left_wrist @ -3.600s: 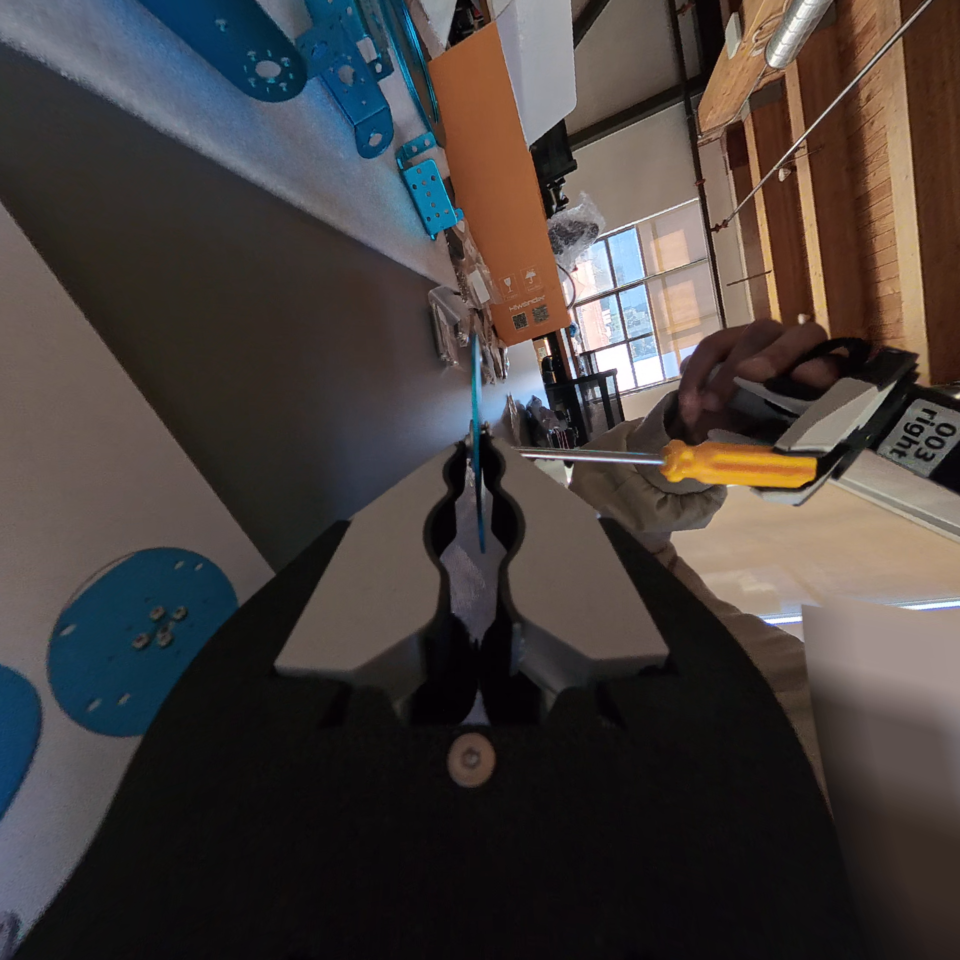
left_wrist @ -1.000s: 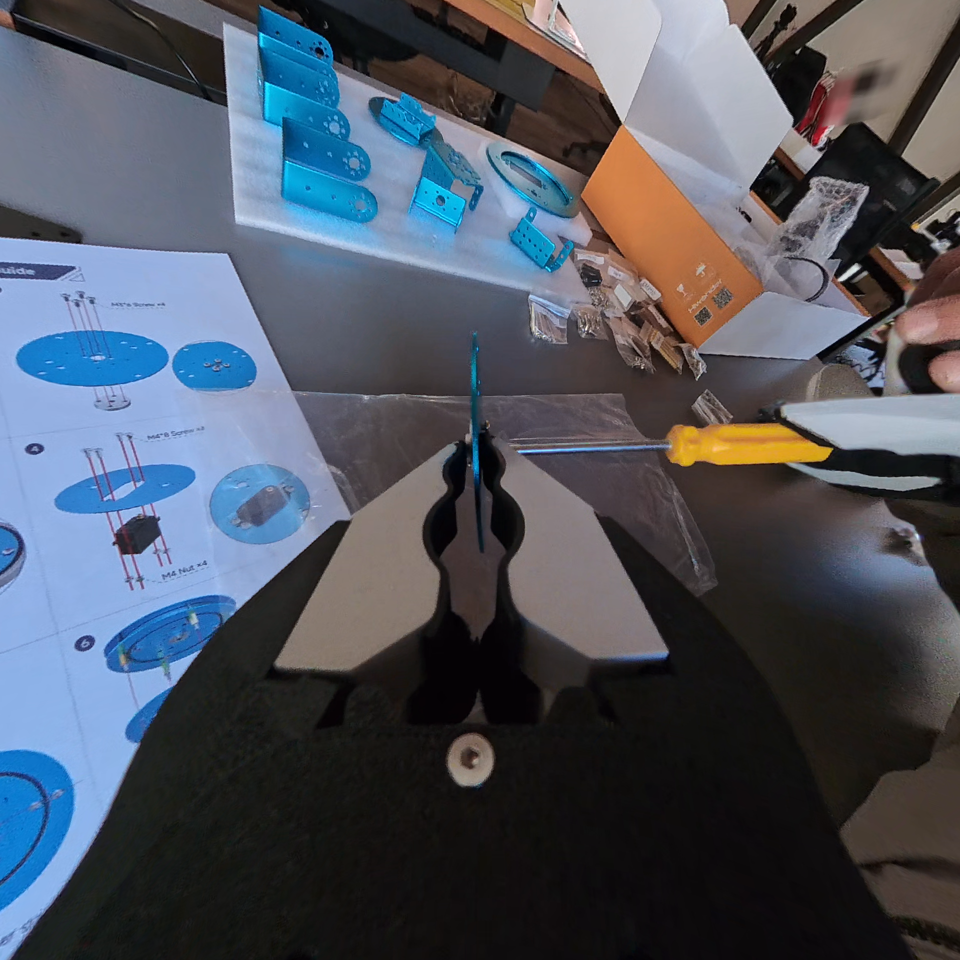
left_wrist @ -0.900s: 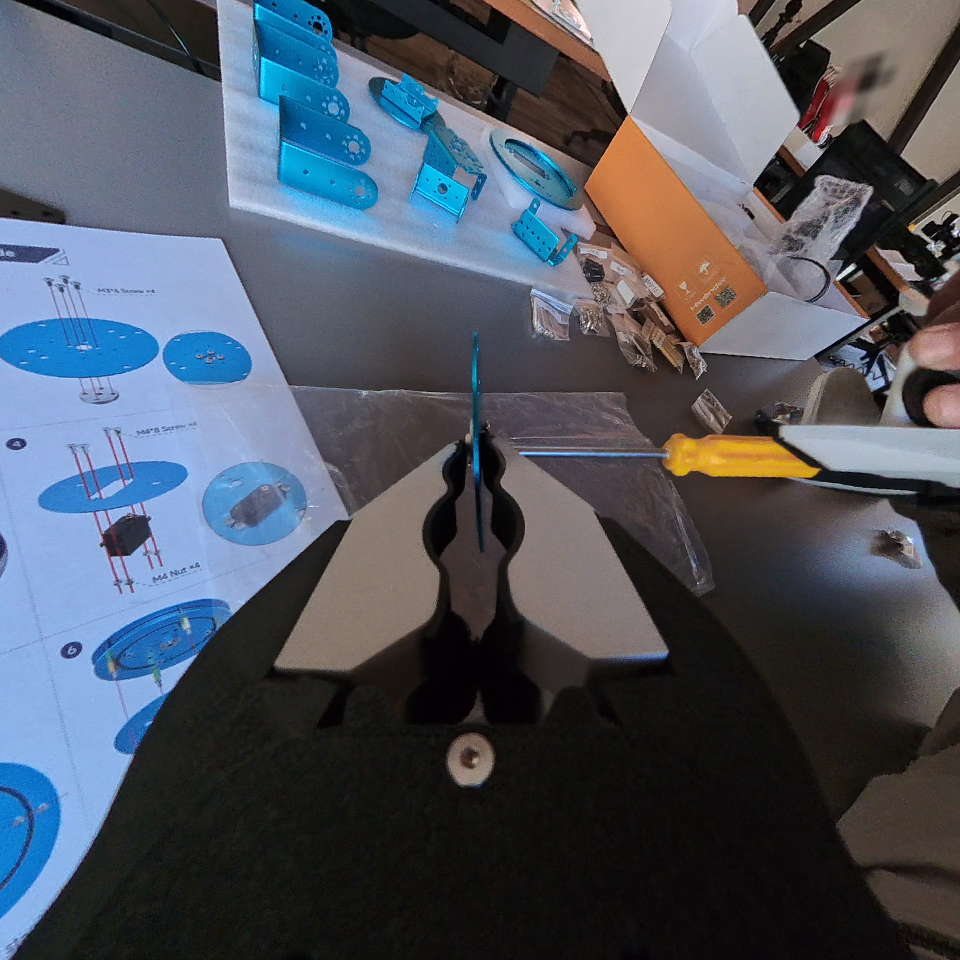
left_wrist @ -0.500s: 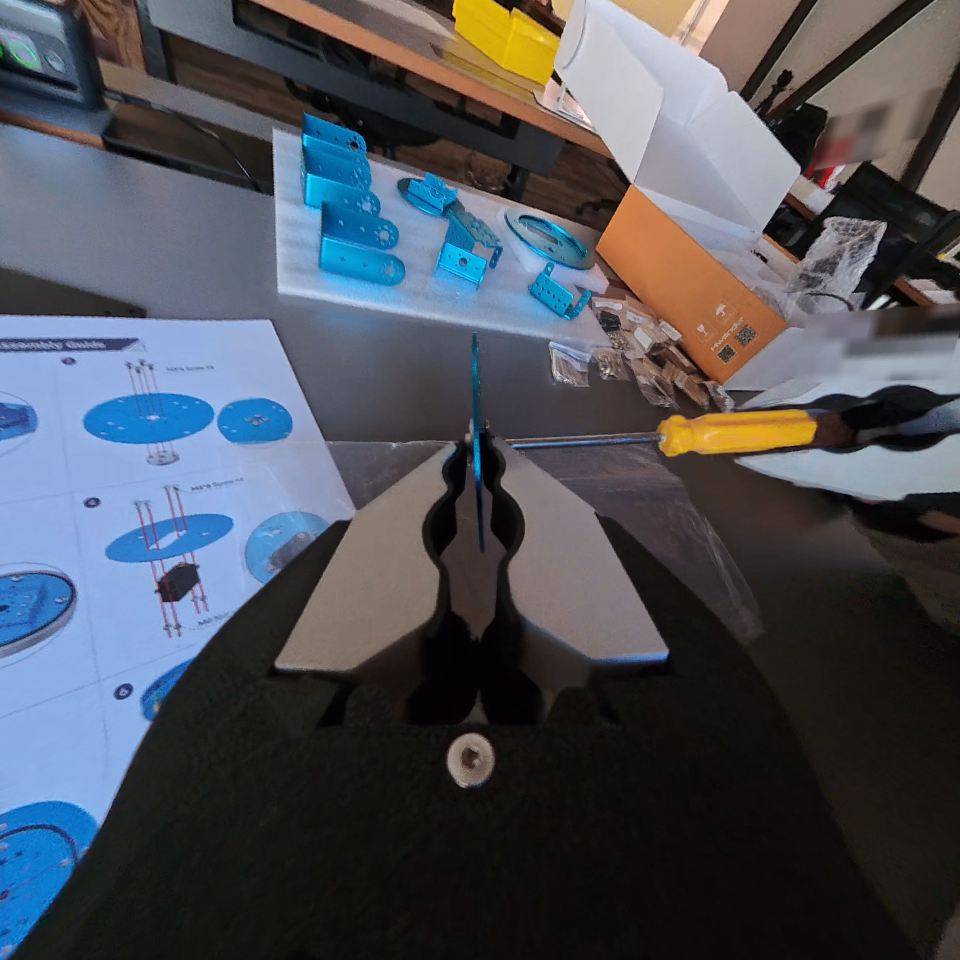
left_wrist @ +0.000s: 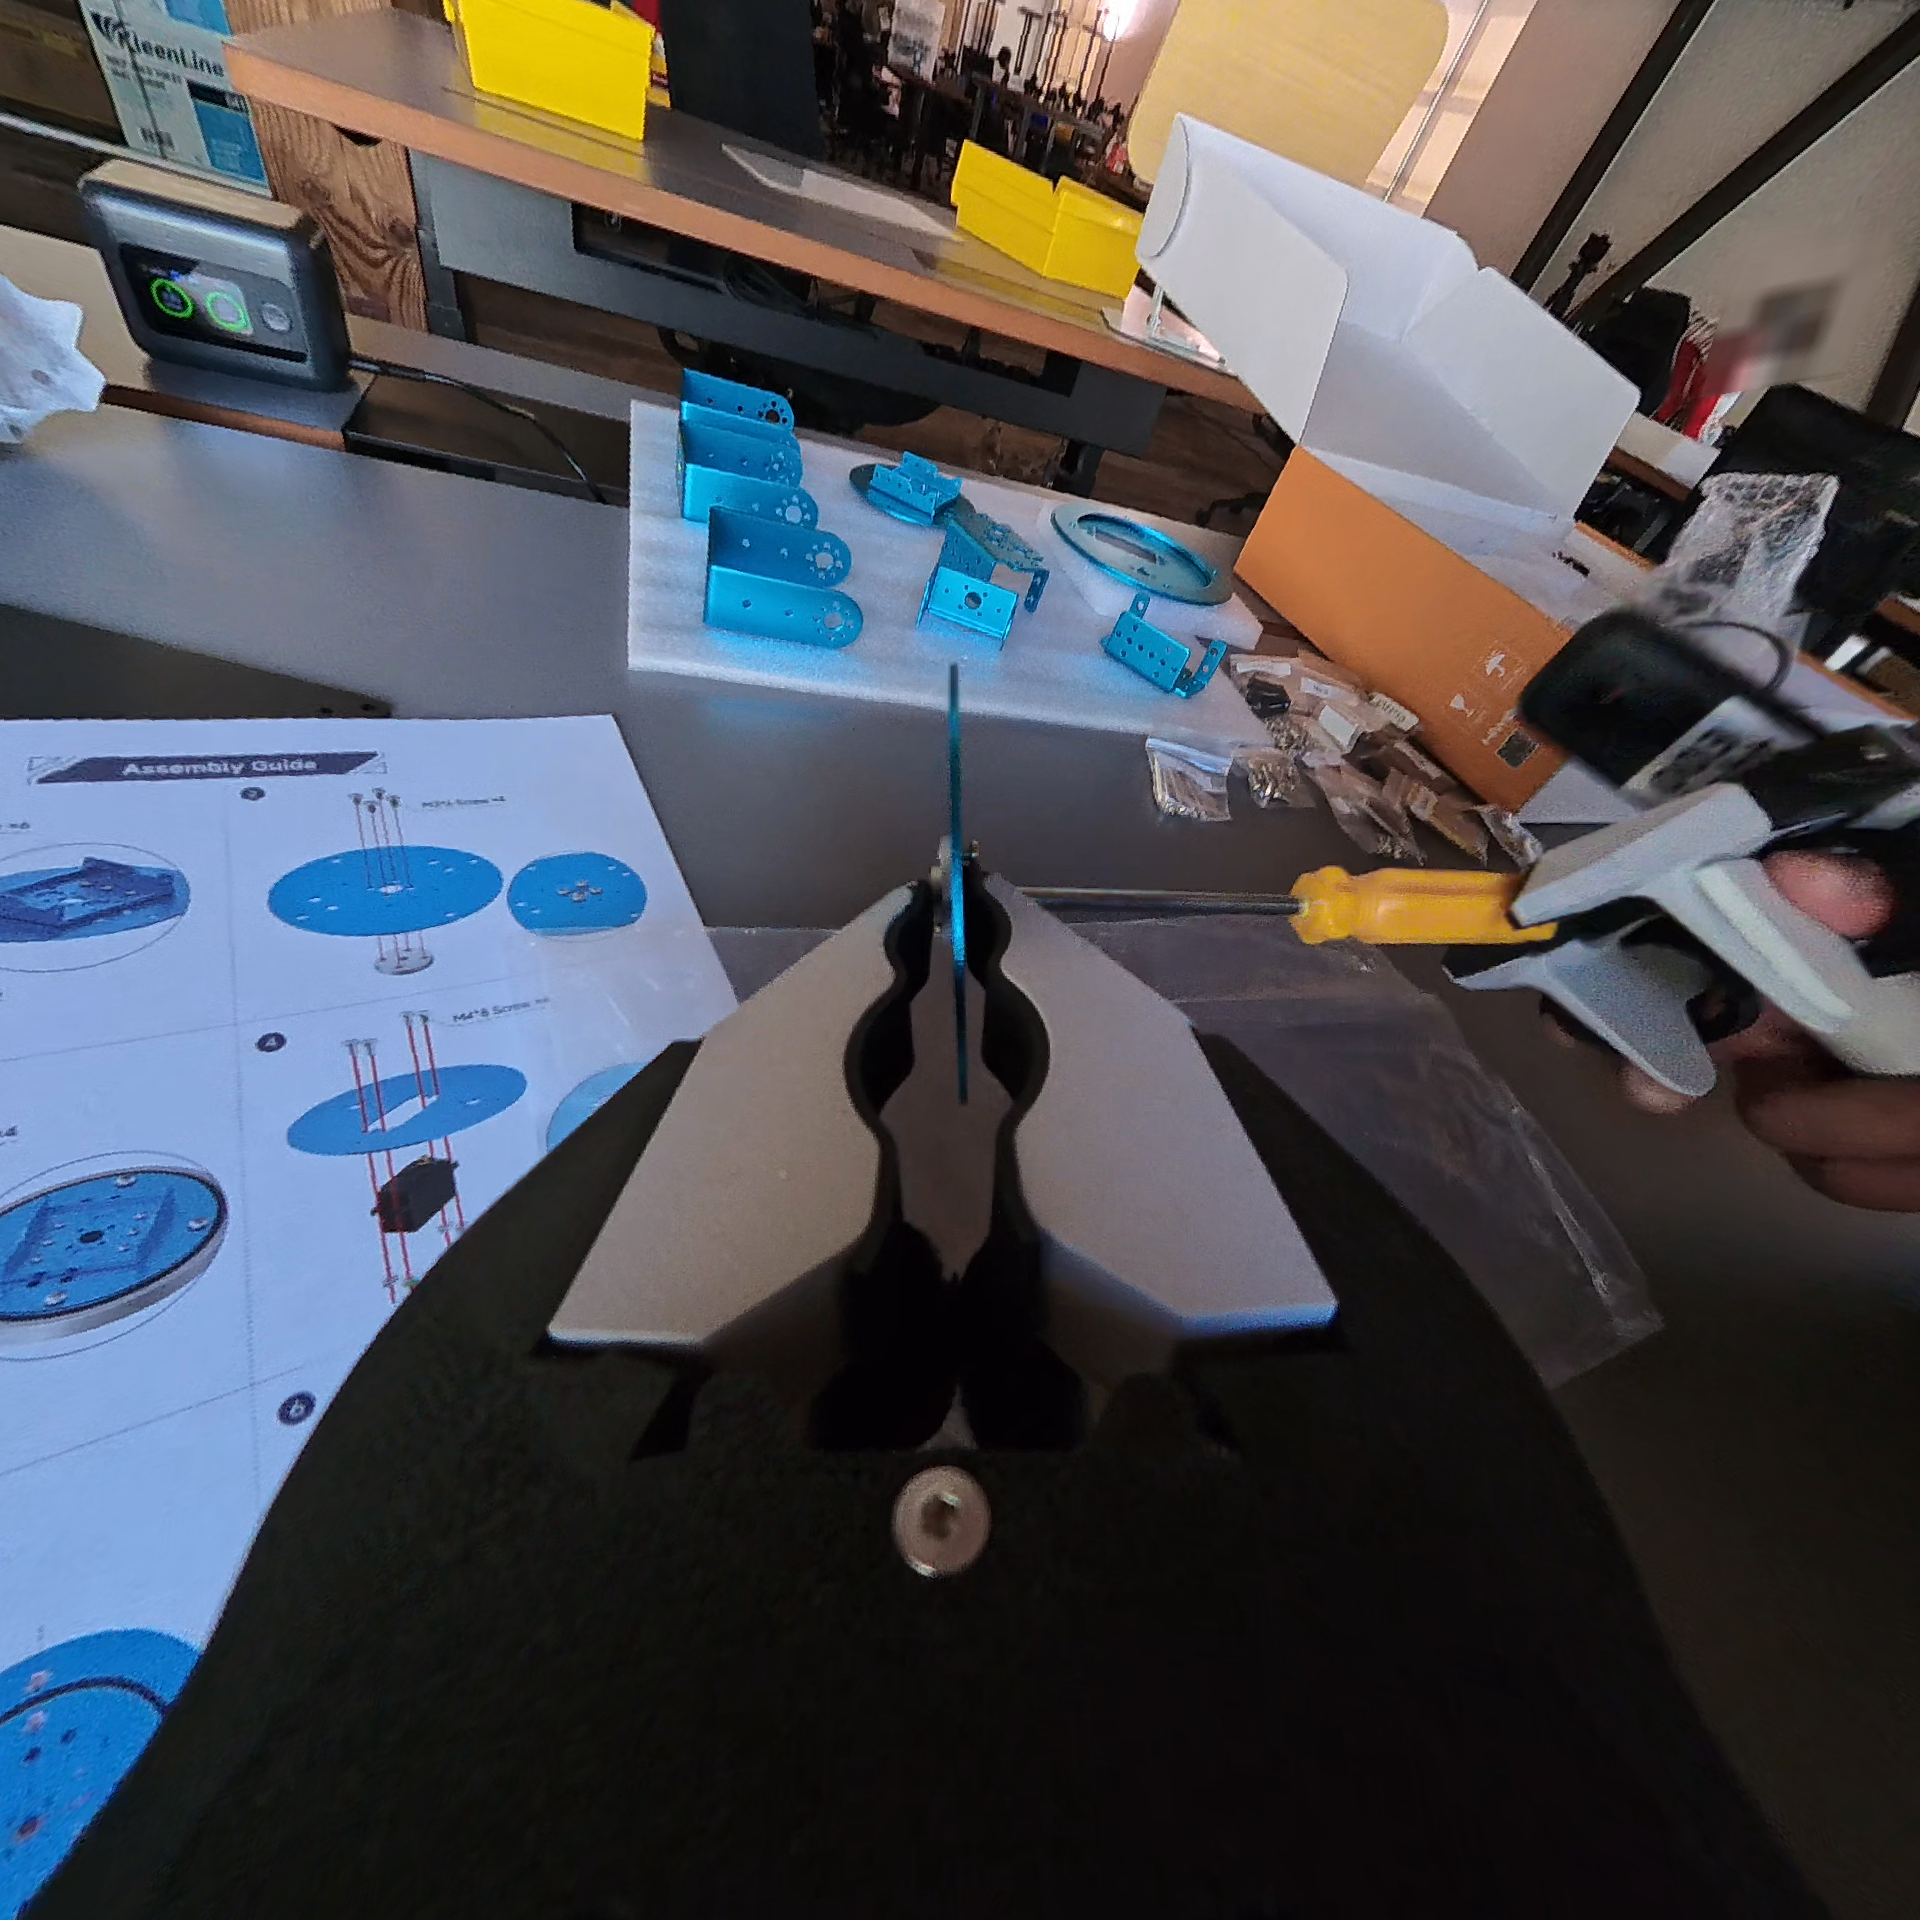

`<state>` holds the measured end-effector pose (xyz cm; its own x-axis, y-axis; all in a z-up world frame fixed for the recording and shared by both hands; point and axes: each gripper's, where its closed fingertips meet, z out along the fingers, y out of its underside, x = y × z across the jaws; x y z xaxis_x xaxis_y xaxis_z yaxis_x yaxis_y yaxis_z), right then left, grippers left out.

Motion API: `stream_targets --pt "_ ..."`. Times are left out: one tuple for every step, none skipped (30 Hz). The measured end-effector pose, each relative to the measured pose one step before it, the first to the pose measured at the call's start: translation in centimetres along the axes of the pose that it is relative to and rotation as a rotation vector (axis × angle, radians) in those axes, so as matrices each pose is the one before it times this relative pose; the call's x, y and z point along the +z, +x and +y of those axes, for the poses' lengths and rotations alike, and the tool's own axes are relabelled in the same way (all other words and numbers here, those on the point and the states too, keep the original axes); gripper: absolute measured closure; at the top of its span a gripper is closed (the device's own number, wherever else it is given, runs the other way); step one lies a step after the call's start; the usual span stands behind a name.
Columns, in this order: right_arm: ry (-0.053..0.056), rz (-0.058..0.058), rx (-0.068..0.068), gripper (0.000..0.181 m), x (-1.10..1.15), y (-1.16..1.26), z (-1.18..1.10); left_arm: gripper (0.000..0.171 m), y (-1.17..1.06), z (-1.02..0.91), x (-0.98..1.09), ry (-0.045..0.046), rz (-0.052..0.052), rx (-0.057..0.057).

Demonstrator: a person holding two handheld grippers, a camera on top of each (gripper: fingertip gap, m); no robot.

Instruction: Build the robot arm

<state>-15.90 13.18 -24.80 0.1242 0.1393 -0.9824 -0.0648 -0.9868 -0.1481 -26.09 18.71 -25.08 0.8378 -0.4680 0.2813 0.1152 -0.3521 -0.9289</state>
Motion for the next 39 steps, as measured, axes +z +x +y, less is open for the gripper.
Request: stream_targets --pt "0.0009 -0.0518 0.1059 0.165 -0.024 -0.013 -0.057 0.166 0.048 -0.197 -0.073 0.01294 0.0007 0.008" --pt "-0.0009 -0.047 0.0992 0.165 0.042 -0.006 0.054 0.166 0.016 -0.143 -0.05 0.00765 -0.0102 0.0283" --pt "-0.0002 -0.0401 0.0842 0.165 0.103 0.021 0.149 0.166 0.014 -0.225 -0.086 0.01234 -0.0162 0.037" --pt "-0.0002 -0.0426 0.0748 0.165 0.145 -0.084 0.257 0.166 0.038 -0.336 -0.149 0.01862 -0.014 0.0343" --pt "-0.002 -0.0523 0.0814 0.165 0.142 -0.247 0.281 0.166 0.047 -0.399 -0.167 0.02218 -0.0061 0.028" --pt "0.0114 -0.0426 0.0557 0.165 0.068 -0.193 0.117 0.166 0.088 -0.408 -0.179 0.02248 0.0004 0.0209" --pt "0.002 -0.0222 0.0255 0.165 0.079 -0.043 0.235 0.166 0.061 -0.315 -0.153 0.01776 0.0022 0.01" --pt "0.0041 -0.0163 0.0059 0.165 0.049 -0.118 0.222 0.166 0.086 -0.288 -0.184 0.01854 0.0059 -0.0016" --pt "0.0008 -0.0046 -0.0065 0.165 0.041 -0.075 0.287 0.166 0.047 -0.171 -0.15 0.01093 0.0033 -0.0065" --pt "-0.0146 0.0023 -0.0059 0.165 0.112 -0.011 0.505 0.166 0.019 -0.059 -0.108 0.00606 -0.0005 -0.0048" --pt "-0.0028 -0.0005 -0.0045 0.165 0.056 -0.052 0.303 0.166 0.05 -0.06 -0.067 0.00538 -0.0004 -0.0028" --pt "0.0026 0.0011 -0.007 0.165 -0.002 -0.025 0.165 0.166 0.055 -0.047 -0.043 0.00335 -0.0001 -0.0042" --pt "-0.0039 0.0034 -0.0092 0.165 0.016 0.026 0.176 0.166 0.019 0.016 0.01 -0.00149 0.0002 -0.0057" --pt "-0.0012 -0.0006 -0.003 0.165 -0.015 -0.02 0.081 0.166 0.037 0.015 0.038 -0.00064 0.0043 -0.0068" --pt "0.0049 -0.0005 -0.0012 0.165 -0.069 -0.004 -0.027 0.166 0.04 0.006 0.025 0.00037 0.0063 -0.0084" --pt "-0.0021 0.0028 -0.0056 0.165 -0.031 0.008 0.051 0.166 0.009 0.022 0.022 -0.00076 0.0037 -0.0079" --pt "-0.0019 0.0009 -0.0039 0.165 -0.022 -0.013 0.032 0.166 -0.1 0.041 0.008 -0.00173 -0.0048 -0.0057" --pt "0.0029 -0.0024 0.0003 0.165 -0.072 -0.04 -0.031 0.166 -0.114 0.052 0.005 -0.00273 -0.0031 -0.0021" --pt "-0.0025 0.0009 -0.0009 0.165 -0.052 -0.006 0.017 0.166 -0.135 -0.016 -0.019 0.00093 -0.0023 -0.0064" --pt "-0.0022 -0.0001 -0.0038 0.165 -0.051 -0.04 0.016 0.166 -0.043 -0.002 -0.025 0.00113 0.0045 -0.009" --pt "-0.0003 -0.0009 -0.0028 0.165 -0.017 -0.062 0.003 0.166 -0.017 0.074 0.011 -0.00306 0.0043 -0.0088" --pt "-0.0025 -0.0039 -0.0023 0.165 0.003 -0.122 0.0 0.166 -0.027 0.09 0.019 -0.00266 -0.0001 -0.0072" --pt "-0.0048 0.0007 -0.0068 0.165 0.016 -0.061 0.036 0.166 0.026 0.101 0.018 -0.00409 0.0031 -0.0057" --pt "0.0084 0.0029 -0.0113 0.165 -0.023 -0.062 -0.126 0.166 0.056 0.068 0.021 -0.00291 0.0041 -0.0057" --pt "0.0016 0.0027 -0.0071 0.165 0.002 -0.044 -0.058 0.166 0.002 -0.033 -0.025 0.00335 -0.001 -0.0034" --pt "-0.0011 0.007 -0.0083 0.165 -0.043 0.004 -0.04 0.166 -0.059 -0.01 -0.031 0.00058 -0.0046 0.0023" --pt "0.0096 0.0104 -0.0181 0.165 -0.099 0.008 -0.199 0.166 -0.046 0.0 -0.021 -0.00101 -0.0034 0.003" --pt "0.0038 0.0132 -0.0229 0.165 -0.129 0.033 -0.162 0.166 -0.048 -0.029 -0.021 0.00295 -0.0008 -0.0032" --pt "-0.0009 0.0253 -0.0377 0.165 -0.138 0.138 -0.117 0.166 -0.018 0.004 0.002 0.00078 0.0031 -0.008" --pt "0.0055 0.0346 -0.0574 0.165 -0.159 0.172 -0.215 0.166 -0.074 0.071 0.024 -0.00323 0.0039 -0.0131" --pt "0.0054 0.0463 -0.0766 0.165 -0.176 0.206 -0.241 0.166 -0.143 0.038 0.018 -0.00033 0.0026 -0.0191" --pt "0.0006 0.0727 -0.117 0.165 -0.183 0.379 -0.217 0.166 -0.168 0.0 -0.002 0.00148 0.0041 -0.0233" --pt "-0.005 0.092 -0.1538 0.166 -0.199 0.43 -0.216 0.166 -0.153 0.012 -0.019 -0.00096 0.0066 -0.0221" --pt "-0.0062 0.0922 -0.1716 0.165 -0.224 0.258 -0.235 0.166 -0.208 0.036 -0.006 -0.00199 0.0019 -0.0192" --pt "0.0028 0.0753 -0.1799 0.165 -0.293 -0.121 -0.354 0.166 -0.235 0.034 -0.013 -0.00026 -0.0007 -0.0184" --pt "0.0099 0.0688 -0.205 0.165 -0.316 -0.396 -0.475 0.166 -0.198 0.115 0.036 -0.00545 0.0005 -0.0156" --pt "-0.0058 0.0802 -0.2164 0.165 -0.247 -0.326 -0.319 0.166 -0.142 0.255 0.099 -0.01311 0.0009 -0.011" --pt "-0.0205 0.0784 -0.2029 0.165 -0.144 -0.367 -0.198 0.166 -0.16 0.29 0.124 -0.01336 -0.0024 -0.0086" --pt "-0.0281 0.0716 -0.1764 0.165 -0.063 -0.357 -0.168 0.166 -0.033 0.297 0.141 -0.01432 0.0018 -0.0062"
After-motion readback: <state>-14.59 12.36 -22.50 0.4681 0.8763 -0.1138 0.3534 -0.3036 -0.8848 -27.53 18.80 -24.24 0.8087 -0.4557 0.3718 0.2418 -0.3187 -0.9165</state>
